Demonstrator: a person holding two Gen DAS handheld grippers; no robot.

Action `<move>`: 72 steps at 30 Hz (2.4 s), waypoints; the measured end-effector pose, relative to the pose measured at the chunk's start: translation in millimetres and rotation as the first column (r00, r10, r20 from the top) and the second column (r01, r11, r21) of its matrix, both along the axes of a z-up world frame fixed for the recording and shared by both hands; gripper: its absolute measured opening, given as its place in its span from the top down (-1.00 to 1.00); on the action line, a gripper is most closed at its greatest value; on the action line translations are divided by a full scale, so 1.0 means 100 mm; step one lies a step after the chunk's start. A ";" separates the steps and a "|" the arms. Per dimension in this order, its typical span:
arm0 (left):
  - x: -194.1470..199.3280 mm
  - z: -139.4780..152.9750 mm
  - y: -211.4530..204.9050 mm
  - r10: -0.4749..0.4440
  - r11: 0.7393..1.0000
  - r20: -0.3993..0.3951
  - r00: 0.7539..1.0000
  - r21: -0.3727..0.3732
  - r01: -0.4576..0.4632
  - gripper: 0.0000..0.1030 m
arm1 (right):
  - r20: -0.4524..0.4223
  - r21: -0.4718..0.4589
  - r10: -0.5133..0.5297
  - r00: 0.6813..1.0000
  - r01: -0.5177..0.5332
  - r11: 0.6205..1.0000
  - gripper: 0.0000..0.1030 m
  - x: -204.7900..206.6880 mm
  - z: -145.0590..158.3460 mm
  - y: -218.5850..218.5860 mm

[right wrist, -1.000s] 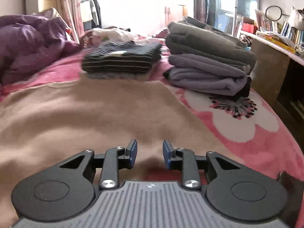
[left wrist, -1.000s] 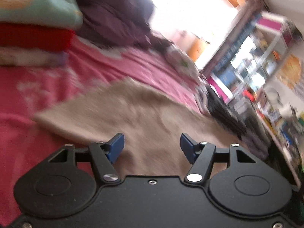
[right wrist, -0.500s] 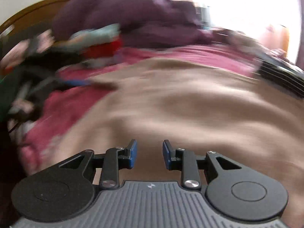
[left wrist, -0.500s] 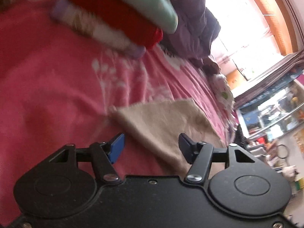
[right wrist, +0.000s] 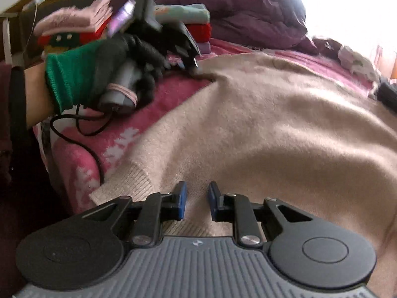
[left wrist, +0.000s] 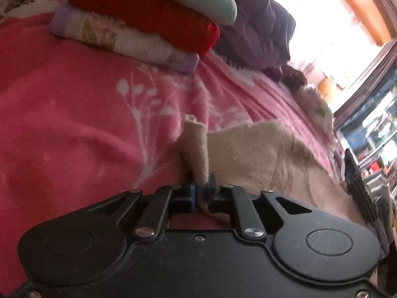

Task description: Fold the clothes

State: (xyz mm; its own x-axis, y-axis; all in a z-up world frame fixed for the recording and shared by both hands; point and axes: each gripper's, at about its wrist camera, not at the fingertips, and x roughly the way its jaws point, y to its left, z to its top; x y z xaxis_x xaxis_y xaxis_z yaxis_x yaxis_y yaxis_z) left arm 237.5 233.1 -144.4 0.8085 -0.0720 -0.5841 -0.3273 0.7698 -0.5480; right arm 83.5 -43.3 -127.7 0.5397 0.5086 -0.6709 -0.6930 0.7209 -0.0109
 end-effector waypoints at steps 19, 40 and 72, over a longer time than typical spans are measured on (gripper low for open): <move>-0.64 0.71 -2.44 -0.587 0.743 0.083 0.805 0.449 0.496 0.23 | -0.072 0.098 -0.578 0.813 0.583 0.807 0.57 -0.22 -0.02 -2.09; -1.49 0.06 -3.19 -0.671 0.442 -0.236 0.703 0.634 0.635 0.19 | 0.103 0.140 -0.498 0.861 0.483 0.864 0.51 -0.40 0.11 -2.04; -1.92 0.34 -1.76 -0.236 0.906 -0.148 0.960 0.325 0.273 0.32 | -0.022 0.148 -0.695 0.719 0.690 0.709 0.20 -0.56 -0.01 -2.43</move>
State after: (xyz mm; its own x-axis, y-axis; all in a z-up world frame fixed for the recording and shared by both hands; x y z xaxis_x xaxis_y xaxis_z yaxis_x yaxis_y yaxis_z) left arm 45.2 56.8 -110.0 0.7230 -0.0507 -0.6890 -0.1356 0.9675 -0.2135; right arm 27.7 -286.4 -128.4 0.7975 0.0671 -0.5996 0.0000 0.9938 0.1113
